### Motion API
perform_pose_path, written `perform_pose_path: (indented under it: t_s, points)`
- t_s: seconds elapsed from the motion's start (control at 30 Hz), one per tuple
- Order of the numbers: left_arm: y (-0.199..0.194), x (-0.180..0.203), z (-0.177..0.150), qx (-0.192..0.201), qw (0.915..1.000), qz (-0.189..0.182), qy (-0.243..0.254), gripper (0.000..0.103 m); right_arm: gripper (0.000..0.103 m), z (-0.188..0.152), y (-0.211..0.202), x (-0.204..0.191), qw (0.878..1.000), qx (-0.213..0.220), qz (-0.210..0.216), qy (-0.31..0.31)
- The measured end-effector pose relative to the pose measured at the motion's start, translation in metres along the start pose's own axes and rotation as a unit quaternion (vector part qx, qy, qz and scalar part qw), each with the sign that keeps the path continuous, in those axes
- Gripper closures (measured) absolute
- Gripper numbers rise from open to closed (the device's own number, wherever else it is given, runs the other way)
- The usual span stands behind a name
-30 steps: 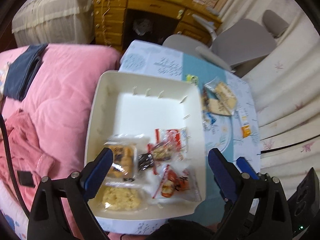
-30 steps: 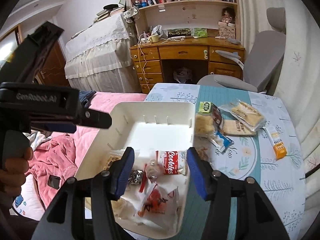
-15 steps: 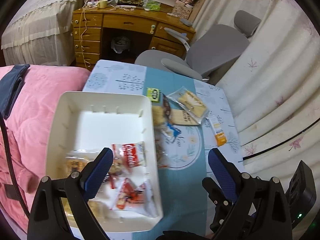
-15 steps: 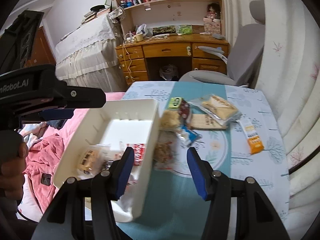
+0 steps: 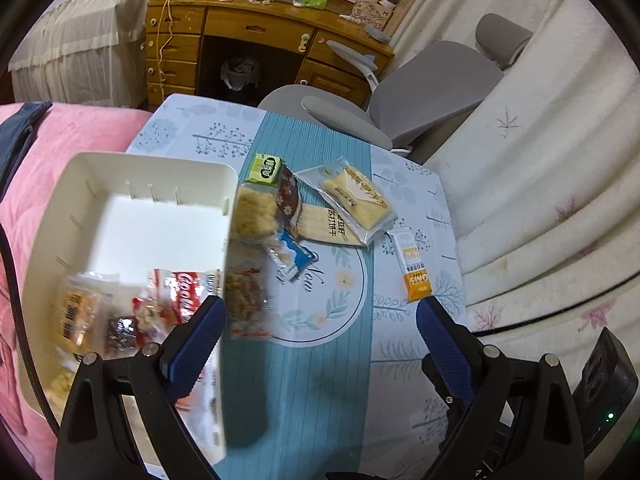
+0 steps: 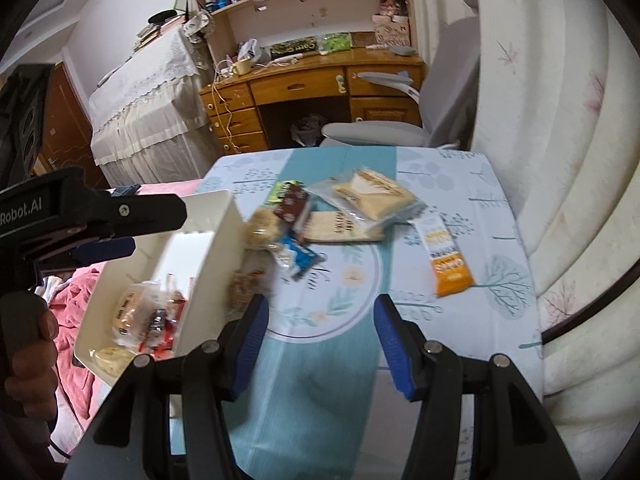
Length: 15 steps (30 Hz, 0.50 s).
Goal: Organize snacks
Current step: 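Move both open tools back to the snack pile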
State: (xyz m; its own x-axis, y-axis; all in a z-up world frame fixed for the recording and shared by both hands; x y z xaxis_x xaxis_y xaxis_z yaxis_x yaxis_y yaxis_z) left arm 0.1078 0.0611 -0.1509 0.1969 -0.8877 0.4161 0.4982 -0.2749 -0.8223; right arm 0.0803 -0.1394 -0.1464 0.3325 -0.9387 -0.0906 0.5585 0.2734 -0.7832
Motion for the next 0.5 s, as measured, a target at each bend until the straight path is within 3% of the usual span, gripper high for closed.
perform_pose_path:
  t_s: [0.5]
  points:
    - [0.079, 0.028, 0.007, -0.009, 0.9949, 0.067, -0.075, 0.008, 0.048, 0.003, 0.040, 0.085, 1.000, -0.021, 0.000, 0.020]
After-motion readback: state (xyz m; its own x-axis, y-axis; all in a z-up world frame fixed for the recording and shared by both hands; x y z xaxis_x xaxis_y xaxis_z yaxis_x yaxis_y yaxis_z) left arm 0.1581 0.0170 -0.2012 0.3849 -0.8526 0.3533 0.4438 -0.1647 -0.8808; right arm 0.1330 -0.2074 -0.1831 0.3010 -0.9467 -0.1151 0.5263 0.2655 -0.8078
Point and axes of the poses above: each gripper's, at about its wrist camera, not at the fingertips, and y roughly the way its jaws point, x to its right, z to its top, the point moved 3 cm from there along y, roughly the way its jaws point, and after that the axes turned 7 degrees about -y, right-handed, at the moved point
